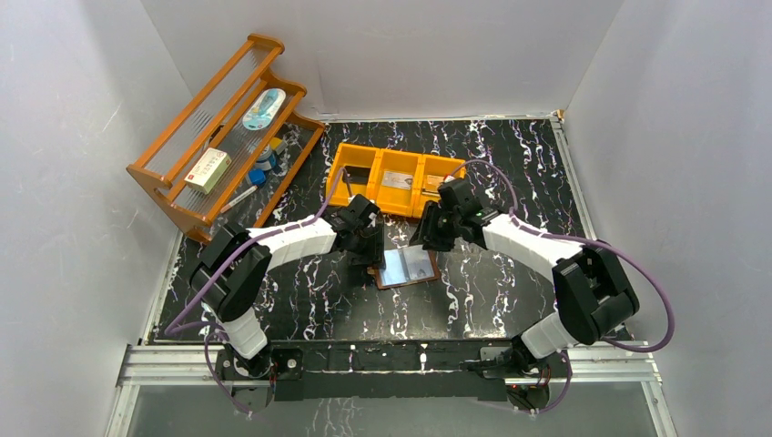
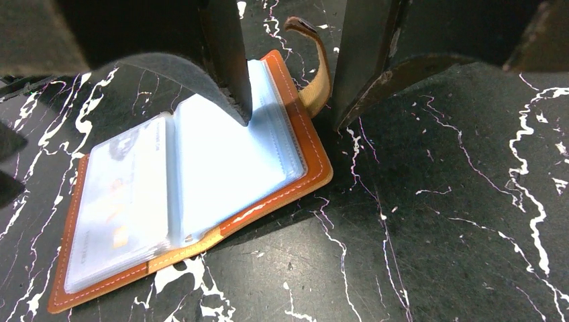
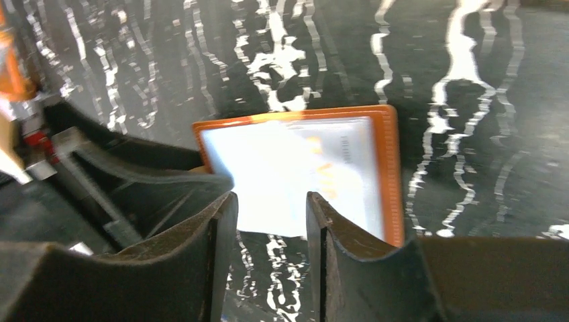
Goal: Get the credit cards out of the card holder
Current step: Remove the credit card from the card holder.
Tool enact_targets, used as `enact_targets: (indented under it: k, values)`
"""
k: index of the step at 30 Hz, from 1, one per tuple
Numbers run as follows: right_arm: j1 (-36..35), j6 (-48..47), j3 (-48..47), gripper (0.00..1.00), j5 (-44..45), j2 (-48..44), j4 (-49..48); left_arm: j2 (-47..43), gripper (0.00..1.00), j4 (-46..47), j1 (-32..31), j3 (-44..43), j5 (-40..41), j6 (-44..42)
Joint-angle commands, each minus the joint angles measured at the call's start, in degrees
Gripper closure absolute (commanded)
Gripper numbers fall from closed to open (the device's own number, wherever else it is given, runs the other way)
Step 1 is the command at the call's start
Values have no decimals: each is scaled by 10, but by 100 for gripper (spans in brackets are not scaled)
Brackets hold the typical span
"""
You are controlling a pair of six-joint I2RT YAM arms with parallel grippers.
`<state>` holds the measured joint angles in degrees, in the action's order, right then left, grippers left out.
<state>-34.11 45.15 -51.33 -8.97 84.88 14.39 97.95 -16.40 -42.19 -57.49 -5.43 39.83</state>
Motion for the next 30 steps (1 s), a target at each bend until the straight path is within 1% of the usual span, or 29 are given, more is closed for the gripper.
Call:
enact_targets:
  k: [1,4,16,23,25,30]
  values:
    - [13,-30,-1,47,30,3,43,-14,55,-25,-3,5,-3,-5]
    - [13,-42,-12,44,28,22,56,-14,57,-25,-3,3,-5,-5]
    - [13,-57,-13,44,-4,61,51,-11,60,-21,-3,0,-11,-6]
    - [13,-58,-12,48,-43,68,29,-11,62,-17,-3,1,-16,-7]
    - [11,-57,-15,50,-41,66,29,-10,62,-17,-4,0,-18,-7]
    - [10,-51,-11,50,-80,58,4,-9,64,-15,-3,0,-21,-9]
